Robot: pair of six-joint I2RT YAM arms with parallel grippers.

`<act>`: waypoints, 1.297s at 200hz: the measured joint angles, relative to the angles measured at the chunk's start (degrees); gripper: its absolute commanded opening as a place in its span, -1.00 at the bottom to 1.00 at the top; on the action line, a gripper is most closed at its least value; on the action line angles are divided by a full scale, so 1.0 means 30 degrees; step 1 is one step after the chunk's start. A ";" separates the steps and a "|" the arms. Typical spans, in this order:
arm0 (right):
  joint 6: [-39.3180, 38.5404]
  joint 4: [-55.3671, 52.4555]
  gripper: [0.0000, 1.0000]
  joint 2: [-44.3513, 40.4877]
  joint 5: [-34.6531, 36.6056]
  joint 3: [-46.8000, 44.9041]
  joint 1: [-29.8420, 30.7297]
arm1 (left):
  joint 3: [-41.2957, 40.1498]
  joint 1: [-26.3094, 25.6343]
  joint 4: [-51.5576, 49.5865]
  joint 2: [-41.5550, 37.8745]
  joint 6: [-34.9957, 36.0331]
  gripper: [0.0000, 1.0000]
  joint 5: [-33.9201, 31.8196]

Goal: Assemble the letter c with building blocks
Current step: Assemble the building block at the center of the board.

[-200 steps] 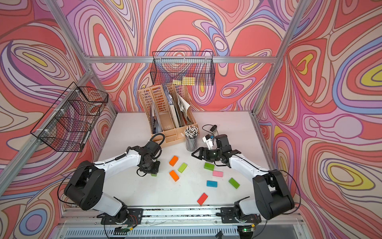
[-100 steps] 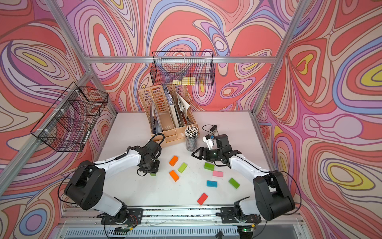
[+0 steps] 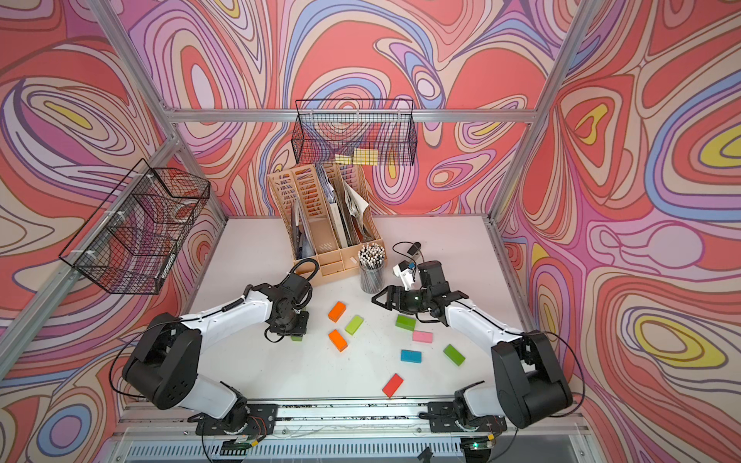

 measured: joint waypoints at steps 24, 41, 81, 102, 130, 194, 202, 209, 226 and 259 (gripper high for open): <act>0.0000 0.0007 0.66 0.0000 0.0000 0.0000 0.0000 | -0.0080 0.0000 -0.0153 -0.0517 0.0299 -0.53 -0.0022; 0.0000 0.0000 0.66 0.0000 0.0000 0.0000 0.0000 | -0.0102 0.0000 -0.0197 -0.0685 0.0605 -0.51 -0.0029; -0.0087 0.0000 0.66 0.0000 0.0007 0.0000 0.0000 | -0.0306 0.0000 -0.0182 -0.0685 0.1348 -0.50 -0.0240; -0.0131 0.0000 0.66 0.0000 0.0007 0.0000 0.0000 | -0.0328 0.0000 -0.0168 -0.0685 0.1639 -0.49 -0.0328; -0.0146 0.0000 0.67 -0.0007 0.0007 0.0000 0.0000 | -0.0328 0.0000 -0.0102 -0.0678 0.1916 -0.48 -0.0517; -0.0204 0.0000 0.67 -0.0007 0.0007 0.0000 0.0000 | -0.0335 0.0087 -0.0080 -0.0350 0.1931 -0.39 -0.0641; -0.0204 0.0000 0.67 -0.0007 0.0007 0.0000 0.0000 | -0.0335 0.0117 -0.0073 -0.0321 0.1923 -0.37 -0.0634; -0.0211 0.0000 0.67 -0.0007 0.0015 0.0000 0.0000 | -0.0335 0.0153 -0.0066 -0.0299 0.1923 -0.35 -0.0627; -0.0211 0.0000 0.67 -0.0007 0.0015 0.0000 0.0000 | -0.0335 0.0160 0.0015 -0.0284 0.1923 -0.30 -0.0525; -0.0226 0.0000 0.67 -0.0007 0.0015 0.0000 0.0000 | -0.0350 0.0233 0.0204 -0.0131 0.1923 -0.29 -0.0350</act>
